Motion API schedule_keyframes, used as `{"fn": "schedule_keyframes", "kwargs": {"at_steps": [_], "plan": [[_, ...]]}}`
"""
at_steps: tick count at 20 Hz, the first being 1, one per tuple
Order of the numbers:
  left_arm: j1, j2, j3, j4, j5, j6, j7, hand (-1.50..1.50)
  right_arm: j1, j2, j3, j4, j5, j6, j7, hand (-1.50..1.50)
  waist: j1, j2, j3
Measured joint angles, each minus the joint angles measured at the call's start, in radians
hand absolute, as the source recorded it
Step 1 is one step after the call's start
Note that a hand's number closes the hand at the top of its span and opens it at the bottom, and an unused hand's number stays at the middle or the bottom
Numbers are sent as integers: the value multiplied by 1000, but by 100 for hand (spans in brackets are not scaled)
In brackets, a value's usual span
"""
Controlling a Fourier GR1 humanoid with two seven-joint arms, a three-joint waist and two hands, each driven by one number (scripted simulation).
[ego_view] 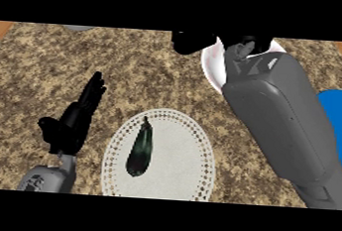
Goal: Pick the cupcake from the placemat and place it in the bowl
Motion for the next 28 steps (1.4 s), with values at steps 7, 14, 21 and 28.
{"fn": "schedule_keyframes", "kwargs": {"at_steps": [7,14,21,28], "plan": [[-39,-15,12,33,-5,-2,-2,0,25,-59,-62,222,49,-80,-177,150,2,2,0],[-3,-18,3,-16,-16,-7,14,0,58,-114,-137,435,62,-162,-362,150,7,2,0],[-19,-30,4,-4,-23,-7,21,0,115,-127,-232,616,-21,-177,-530,-150,6,4,1],[-11,-29,14,-6,-23,-15,13,0,116,-126,-331,729,-154,-95,-732,-150,10,5,1]]}}
